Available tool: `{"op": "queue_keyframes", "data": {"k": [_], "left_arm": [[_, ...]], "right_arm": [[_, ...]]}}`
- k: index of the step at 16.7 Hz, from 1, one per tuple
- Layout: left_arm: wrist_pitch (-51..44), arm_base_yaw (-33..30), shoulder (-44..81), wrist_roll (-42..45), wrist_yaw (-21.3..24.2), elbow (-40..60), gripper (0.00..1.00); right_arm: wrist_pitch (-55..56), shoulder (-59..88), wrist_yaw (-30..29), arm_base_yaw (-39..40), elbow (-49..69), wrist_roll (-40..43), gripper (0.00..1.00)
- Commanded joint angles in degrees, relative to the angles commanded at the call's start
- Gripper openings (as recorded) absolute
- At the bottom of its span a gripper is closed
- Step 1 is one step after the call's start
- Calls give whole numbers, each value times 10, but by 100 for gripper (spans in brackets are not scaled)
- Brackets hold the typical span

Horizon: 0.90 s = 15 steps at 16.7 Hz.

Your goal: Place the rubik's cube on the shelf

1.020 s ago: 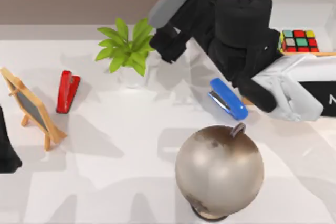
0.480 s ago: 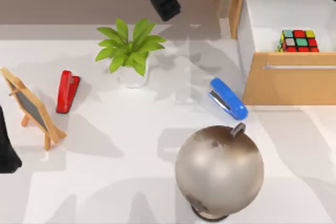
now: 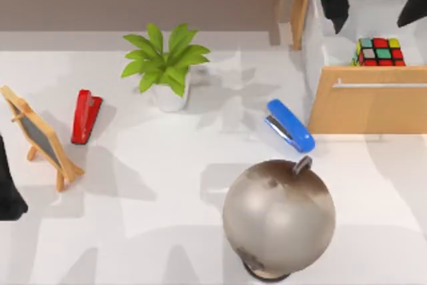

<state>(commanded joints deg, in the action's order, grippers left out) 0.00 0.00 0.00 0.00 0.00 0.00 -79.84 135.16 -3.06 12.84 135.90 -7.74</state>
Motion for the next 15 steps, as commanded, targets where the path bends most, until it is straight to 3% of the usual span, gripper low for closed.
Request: {"op": "queue_keyframes", "data": {"k": [3,10,15], "left_arm": [[0,0,0,0,0,0,100],[0,0,0,0,0,0,100],[0,0,0,0,0,0,100]], "right_arm": [[-44,47,15,-46,42,-25,100],[-46,52,16,-49,44,-28,100],[12,26,16,-40,-40,-39,100]]}}
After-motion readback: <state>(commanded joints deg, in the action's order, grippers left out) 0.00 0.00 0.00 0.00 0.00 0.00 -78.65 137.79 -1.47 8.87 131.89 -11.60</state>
